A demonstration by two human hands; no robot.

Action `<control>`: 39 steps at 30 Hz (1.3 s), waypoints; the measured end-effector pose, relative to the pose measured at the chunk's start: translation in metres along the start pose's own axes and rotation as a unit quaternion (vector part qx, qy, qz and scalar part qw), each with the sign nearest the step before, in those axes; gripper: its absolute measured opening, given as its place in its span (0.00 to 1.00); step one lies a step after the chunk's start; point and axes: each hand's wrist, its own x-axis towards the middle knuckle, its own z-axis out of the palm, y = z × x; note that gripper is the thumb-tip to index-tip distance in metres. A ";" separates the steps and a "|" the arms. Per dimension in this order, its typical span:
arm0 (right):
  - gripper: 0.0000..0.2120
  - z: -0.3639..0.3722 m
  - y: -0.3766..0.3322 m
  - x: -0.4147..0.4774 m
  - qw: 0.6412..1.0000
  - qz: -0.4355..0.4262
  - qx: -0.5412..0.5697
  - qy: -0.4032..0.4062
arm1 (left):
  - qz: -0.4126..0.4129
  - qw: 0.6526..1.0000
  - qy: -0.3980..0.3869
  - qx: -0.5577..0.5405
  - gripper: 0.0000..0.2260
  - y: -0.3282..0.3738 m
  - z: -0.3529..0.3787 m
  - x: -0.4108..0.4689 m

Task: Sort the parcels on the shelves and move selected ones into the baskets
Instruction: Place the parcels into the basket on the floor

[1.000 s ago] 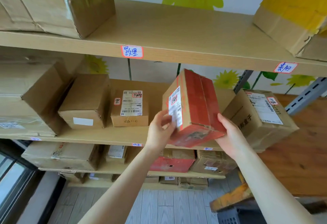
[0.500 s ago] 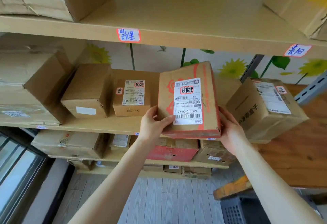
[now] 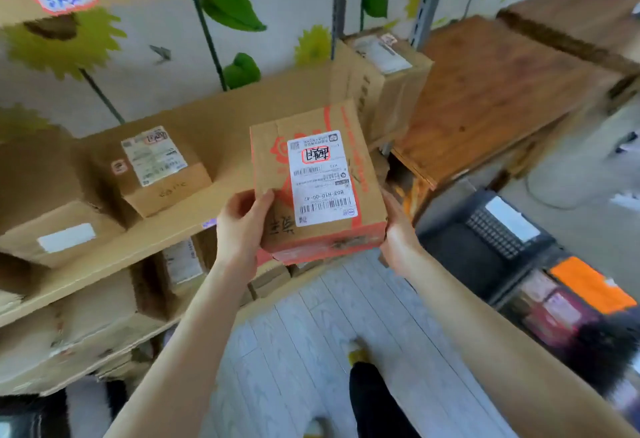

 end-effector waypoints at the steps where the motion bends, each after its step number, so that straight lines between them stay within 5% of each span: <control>1: 0.16 -0.014 0.006 -0.012 0.999 0.000 0.024 0.021 | -0.006 1.000 -0.026 0.005 0.02 -0.005 0.008 -0.009; 6: 0.15 -0.107 0.022 -0.076 0.990 0.019 0.065 0.122 | -0.036 0.986 -0.155 0.043 0.01 -0.038 0.068 -0.057; 12: 0.17 -0.251 0.025 -0.132 0.961 0.047 0.115 0.246 | -0.091 0.941 -0.316 0.079 0.13 -0.086 0.200 -0.130; 19: 0.16 -0.432 0.026 -0.180 0.923 0.055 0.125 0.359 | -0.126 0.886 -0.419 0.155 0.09 -0.156 0.364 -0.230; 28: 0.20 -0.558 0.035 -0.166 0.908 0.119 0.173 0.362 | -0.134 0.834 -0.472 0.252 0.10 -0.225 0.491 -0.271; 39: 0.19 -0.696 0.116 -0.012 0.879 0.232 0.121 0.399 | -0.135 0.750 -0.497 0.415 0.18 -0.388 0.643 -0.201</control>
